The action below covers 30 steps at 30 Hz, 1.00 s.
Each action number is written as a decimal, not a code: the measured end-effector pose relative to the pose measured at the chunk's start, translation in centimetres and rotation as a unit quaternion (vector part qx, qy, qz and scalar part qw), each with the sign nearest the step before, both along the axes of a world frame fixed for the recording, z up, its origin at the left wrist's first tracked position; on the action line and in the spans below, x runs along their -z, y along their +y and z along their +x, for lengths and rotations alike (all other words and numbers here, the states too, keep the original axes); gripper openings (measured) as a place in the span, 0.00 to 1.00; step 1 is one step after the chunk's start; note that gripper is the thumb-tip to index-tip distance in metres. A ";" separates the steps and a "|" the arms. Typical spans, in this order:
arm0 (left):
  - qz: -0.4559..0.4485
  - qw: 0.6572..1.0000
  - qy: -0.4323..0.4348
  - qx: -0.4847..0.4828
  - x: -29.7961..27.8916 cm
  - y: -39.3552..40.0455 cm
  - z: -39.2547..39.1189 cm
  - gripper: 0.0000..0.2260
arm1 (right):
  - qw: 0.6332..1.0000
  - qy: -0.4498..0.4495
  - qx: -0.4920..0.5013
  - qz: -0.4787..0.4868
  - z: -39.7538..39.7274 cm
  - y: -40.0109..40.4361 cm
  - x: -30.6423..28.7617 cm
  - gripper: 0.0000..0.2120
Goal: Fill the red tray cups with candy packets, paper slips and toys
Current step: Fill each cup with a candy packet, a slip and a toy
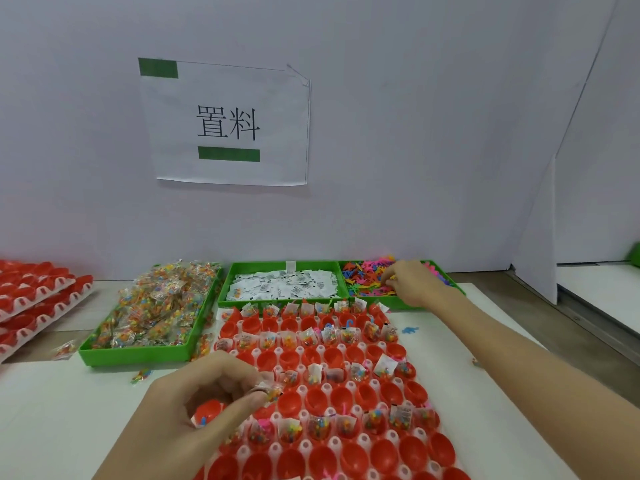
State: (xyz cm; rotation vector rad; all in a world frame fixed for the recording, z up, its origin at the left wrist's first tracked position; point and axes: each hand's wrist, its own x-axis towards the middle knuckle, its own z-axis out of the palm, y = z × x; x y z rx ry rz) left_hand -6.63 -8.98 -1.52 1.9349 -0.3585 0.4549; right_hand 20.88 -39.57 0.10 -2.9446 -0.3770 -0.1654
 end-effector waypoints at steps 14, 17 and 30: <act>0.011 1.000 -0.003 -0.005 -0.4 0.2 -0.1 0.07 | 0.991 -0.057 0.022 -0.116 0.1 0.5 -0.6 0.12; 0.013 1.000 -0.004 -0.006 -0.5 0.2 -0.3 0.07 | 0.996 -0.068 0.025 -0.054 -0.5 0.2 -0.4 0.12; 0.027 0.999 -0.004 -0.037 -0.6 0.4 -0.4 0.06 | 0.996 -0.061 0.030 0.065 0.1 -2.8 1.1 0.12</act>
